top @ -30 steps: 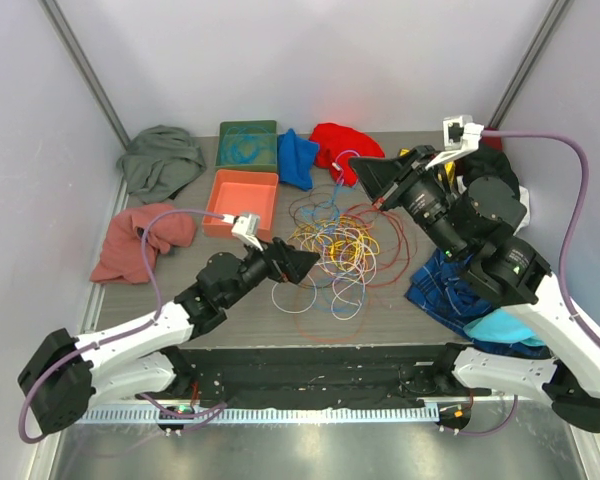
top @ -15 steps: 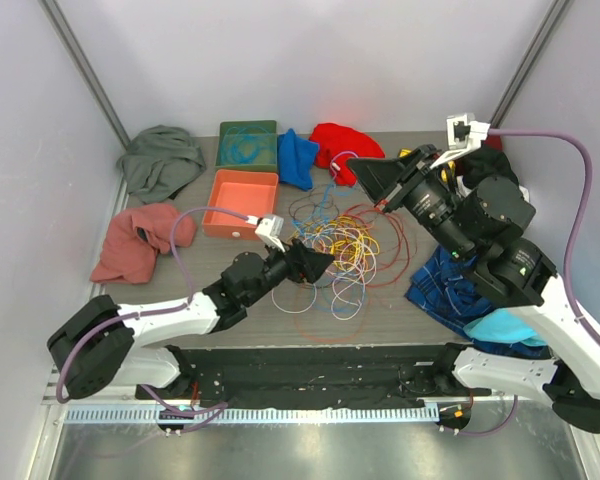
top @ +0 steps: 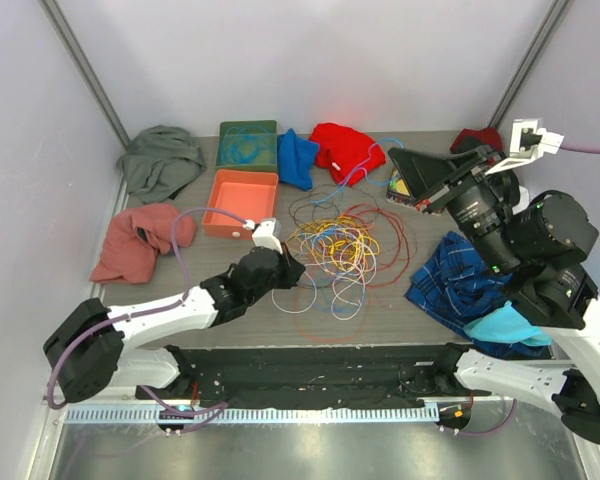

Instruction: Untangle the cables

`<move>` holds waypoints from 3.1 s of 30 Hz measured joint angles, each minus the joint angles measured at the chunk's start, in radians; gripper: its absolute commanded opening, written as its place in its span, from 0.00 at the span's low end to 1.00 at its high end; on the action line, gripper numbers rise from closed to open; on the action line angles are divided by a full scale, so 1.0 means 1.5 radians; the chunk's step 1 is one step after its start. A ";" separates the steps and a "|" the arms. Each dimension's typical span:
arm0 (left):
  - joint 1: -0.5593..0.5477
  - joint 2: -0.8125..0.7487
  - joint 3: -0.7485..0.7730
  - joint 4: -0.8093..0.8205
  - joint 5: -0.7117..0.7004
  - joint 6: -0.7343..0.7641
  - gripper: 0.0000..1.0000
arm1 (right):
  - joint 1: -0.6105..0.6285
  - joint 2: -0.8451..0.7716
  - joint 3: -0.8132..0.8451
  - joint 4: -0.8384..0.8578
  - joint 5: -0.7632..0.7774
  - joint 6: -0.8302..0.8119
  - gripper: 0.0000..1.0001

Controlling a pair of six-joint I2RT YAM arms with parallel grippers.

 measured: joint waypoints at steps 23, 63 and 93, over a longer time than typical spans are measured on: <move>0.014 0.084 0.078 -0.297 0.013 -0.065 0.70 | 0.000 -0.031 -0.015 0.001 0.076 -0.057 0.01; 0.012 -0.118 0.046 0.225 0.078 0.334 1.00 | 0.000 0.026 -0.202 -0.036 0.032 0.060 0.01; 0.027 0.075 0.079 0.332 0.115 0.342 0.00 | 0.000 0.041 -0.191 -0.006 -0.062 0.108 0.02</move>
